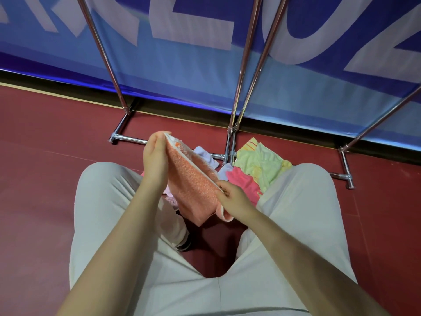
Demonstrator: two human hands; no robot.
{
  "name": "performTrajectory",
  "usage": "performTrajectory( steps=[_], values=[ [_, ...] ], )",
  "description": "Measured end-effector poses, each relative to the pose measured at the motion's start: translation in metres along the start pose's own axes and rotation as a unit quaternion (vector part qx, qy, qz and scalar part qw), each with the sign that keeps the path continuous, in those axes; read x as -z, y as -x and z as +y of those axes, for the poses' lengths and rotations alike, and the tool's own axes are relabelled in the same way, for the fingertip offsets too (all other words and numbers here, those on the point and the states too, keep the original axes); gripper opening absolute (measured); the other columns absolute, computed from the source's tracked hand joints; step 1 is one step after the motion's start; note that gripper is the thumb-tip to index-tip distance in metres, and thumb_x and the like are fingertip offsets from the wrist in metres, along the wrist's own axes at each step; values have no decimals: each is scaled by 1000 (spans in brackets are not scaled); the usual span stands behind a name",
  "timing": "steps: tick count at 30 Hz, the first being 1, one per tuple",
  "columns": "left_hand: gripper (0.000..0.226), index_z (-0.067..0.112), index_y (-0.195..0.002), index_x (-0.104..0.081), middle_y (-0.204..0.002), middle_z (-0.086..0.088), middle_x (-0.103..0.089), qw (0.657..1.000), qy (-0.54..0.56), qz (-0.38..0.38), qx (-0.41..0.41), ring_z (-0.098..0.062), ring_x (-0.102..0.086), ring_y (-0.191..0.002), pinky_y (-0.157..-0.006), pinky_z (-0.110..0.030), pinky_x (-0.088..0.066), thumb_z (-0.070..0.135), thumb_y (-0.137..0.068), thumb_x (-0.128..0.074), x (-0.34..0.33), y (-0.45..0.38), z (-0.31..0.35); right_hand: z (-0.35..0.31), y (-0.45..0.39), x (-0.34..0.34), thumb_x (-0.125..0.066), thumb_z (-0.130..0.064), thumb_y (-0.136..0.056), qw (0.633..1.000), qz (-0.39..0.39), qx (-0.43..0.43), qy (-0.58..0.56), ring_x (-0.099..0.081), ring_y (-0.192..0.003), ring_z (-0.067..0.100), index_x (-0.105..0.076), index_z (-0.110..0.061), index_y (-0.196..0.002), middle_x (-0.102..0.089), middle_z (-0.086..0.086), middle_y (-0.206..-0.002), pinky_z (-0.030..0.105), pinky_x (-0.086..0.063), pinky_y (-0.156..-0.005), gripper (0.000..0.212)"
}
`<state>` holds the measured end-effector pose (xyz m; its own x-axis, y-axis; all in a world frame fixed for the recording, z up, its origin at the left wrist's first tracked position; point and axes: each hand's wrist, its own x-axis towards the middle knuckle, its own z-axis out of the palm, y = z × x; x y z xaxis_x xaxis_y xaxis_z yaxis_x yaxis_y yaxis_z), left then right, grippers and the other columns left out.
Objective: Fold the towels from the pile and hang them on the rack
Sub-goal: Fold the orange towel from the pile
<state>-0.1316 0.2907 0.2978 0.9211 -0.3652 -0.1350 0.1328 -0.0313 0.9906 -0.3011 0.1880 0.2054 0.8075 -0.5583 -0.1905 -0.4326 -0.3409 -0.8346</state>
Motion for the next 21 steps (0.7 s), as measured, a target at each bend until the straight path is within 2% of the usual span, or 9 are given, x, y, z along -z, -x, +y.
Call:
performTrajectory(
  steps=[3, 5, 6, 8, 10, 14, 18, 21],
  values=[
    [29, 25, -85, -61, -78, 12, -59, 1000, 15, 12, -10, 7, -57, -66, -71, -20, -44, 16, -101, -38, 4, 1, 5, 1, -1, -4, -49, -12, -94, 1000, -20, -3, 8, -58, -73, 12, -65, -11, -100, -64, 3, -79, 23, -43, -66, 17],
    [28, 23, -88, -60, -79, 10, -58, 999, 26, 22, -17, 11, -57, -62, -64, -13, -45, 15, -101, -37, 6, 1, 8, 3, -3, -6, -50, -13, -95, 999, -19, 15, 21, -57, -87, 10, -66, -13, -108, -63, -6, -91, 24, -44, -78, 21],
    [26, 22, -89, -60, -80, 9, -58, 999, 32, 28, -13, 9, -58, -63, -63, -12, -45, 15, -101, -37, 8, 0, 11, 4, -3, -7, -50, -13, -95, 999, -19, 17, 24, -56, -87, 12, -66, -11, -105, -62, -5, -91, 28, -44, -81, 19],
    [26, 24, -91, -61, -82, 7, -58, 998, 49, 35, -1, -1, -60, -73, -69, -19, -47, 18, -100, -37, 13, -4, 14, 6, -3, -9, -50, -17, -96, 1000, -16, 10, 25, -54, -77, 16, -63, -7, -93, -59, 0, -81, 36, -45, -76, 16],
    [28, 27, -89, -63, -83, 6, -57, 997, 64, 41, -3, -6, -57, -77, -70, -22, -47, 21, -100, -38, 18, -6, 16, 7, -3, -8, -52, -22, -96, 1000, -5, 1, 21, -54, -74, 13, -62, -10, -94, -59, -4, -78, 37, -46, -75, 16],
    [29, 27, -89, -62, -79, 5, -56, 992, 102, 80, -9, -3, -56, -69, -61, -17, -49, 21, -101, -37, 26, -10, 24, 7, -2, -5, -64, -28, -88, 999, 29, -24, 3, -56, -67, 2, -55, -21, -101, -59, -10, -76, 27, -48, -68, 17],
    [25, 26, -88, -62, -79, 5, -58, 986, 129, 108, 19, -4, -58, -69, -58, -16, -49, 23, -100, -40, 29, -11, 29, 2, -3, -1, -69, -24, -85, 996, 64, -44, -35, -59, -70, 5, -50, -24, -107, -61, -8, -78, 25, -49, -69, 29],
    [27, 27, -87, -60, -79, 6, -56, 990, 99, 96, -8, -4, -55, -71, -63, -17, -47, 23, -101, -38, 29, -10, 28, 2, -4, 0, -68, -23, -86, 994, 68, -63, -61, -60, -74, 5, -53, -24, -114, -62, -9, -80, 18, -48, -70, 31]
  ],
)
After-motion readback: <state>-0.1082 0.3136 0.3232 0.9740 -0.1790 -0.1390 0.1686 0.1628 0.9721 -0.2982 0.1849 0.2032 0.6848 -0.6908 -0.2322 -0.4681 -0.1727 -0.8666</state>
